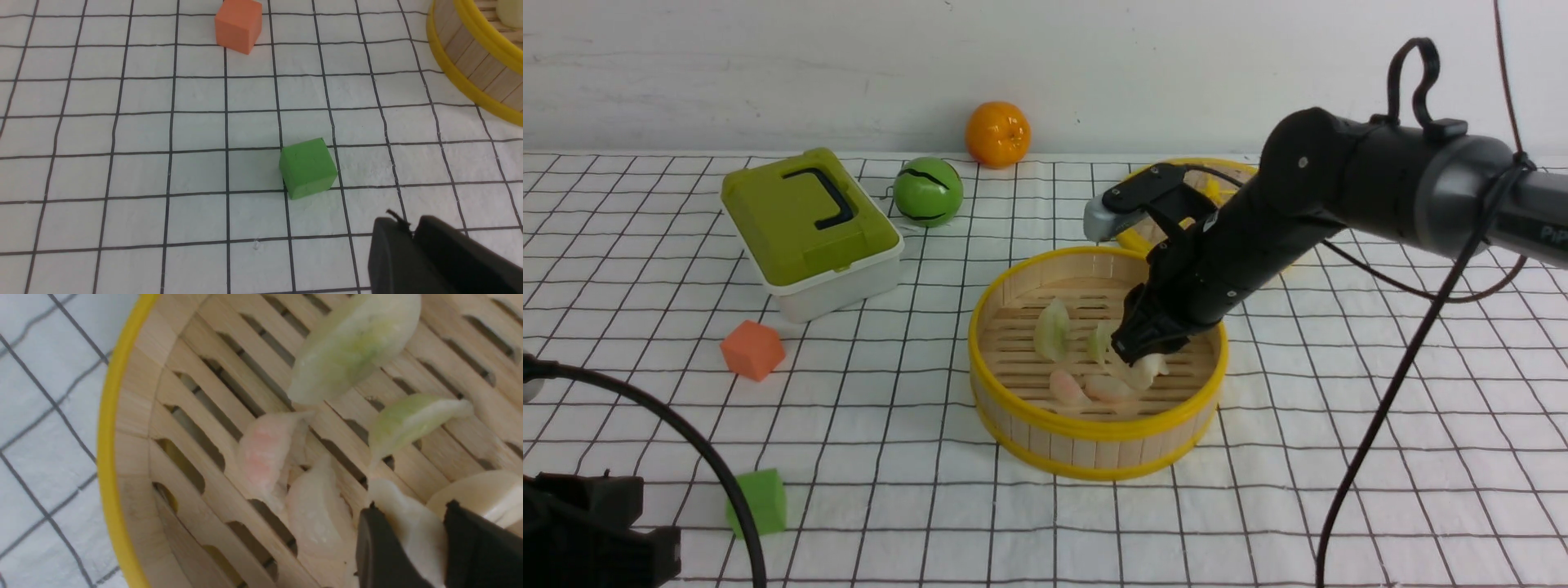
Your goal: Put the dumplings into the steamer on the table with the white tablecloth.
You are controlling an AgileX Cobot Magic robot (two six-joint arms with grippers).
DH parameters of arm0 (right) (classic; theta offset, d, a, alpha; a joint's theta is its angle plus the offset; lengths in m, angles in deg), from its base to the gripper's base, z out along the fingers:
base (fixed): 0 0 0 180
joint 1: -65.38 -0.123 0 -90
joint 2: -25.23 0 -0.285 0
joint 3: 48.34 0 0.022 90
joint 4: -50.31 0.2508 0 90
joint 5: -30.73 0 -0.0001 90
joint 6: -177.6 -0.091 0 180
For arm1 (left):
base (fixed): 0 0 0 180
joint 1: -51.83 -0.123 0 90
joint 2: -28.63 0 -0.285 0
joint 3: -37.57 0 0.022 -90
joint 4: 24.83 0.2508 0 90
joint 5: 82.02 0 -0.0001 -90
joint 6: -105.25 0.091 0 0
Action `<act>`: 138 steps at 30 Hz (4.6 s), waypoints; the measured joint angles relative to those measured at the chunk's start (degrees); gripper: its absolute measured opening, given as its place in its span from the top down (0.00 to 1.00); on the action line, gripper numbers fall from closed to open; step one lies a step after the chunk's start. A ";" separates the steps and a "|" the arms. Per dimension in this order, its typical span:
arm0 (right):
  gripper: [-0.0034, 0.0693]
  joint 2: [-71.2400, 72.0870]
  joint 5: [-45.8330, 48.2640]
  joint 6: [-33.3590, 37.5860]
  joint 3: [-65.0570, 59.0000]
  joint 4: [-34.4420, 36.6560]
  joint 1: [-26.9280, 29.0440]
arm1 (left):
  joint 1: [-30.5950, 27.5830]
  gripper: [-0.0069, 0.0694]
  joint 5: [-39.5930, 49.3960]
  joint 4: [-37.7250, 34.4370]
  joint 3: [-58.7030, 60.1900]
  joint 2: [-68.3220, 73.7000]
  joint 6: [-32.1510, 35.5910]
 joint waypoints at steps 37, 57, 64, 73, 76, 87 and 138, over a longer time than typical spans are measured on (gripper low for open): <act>0.45 14.85 6.47 -17.83 7.49 -6.45 0.00 | 0.00 0.78 0.00 0.00 0.00 0.00 0.04; 0.99 23.52 11.58 -20.17 -5.82 -17.93 0.76 | 0.00 0.76 0.00 -1.52 0.00 0.00 0.10; 0.99 8.76 0.14 -8.40 -3.42 -8.23 0.76 | 0.00 0.76 0.00 -1.42 0.00 0.00 0.22; 0.99 -3.45 -4.71 -7.63 5.78 -8.45 3.01 | 0.00 0.76 -0.80 -1.24 0.92 0.00 0.22; 0.99 -4.48 -4.77 -8.52 6.12 -8.45 3.43 | 0.00 0.76 -1.96 -1.24 2.31 0.00 0.22; 0.98 -5.28 5.19 -9.96 6.50 -6.38 3.53 | 0.00 0.76 -7.25 -0.87 3.99 0.00 0.22; 0.94 102.90 -34.26 -37.14 -78.73 -21.47 3.53 | 0.00 0.71 -7.16 -0.82 4.01 0.00 0.22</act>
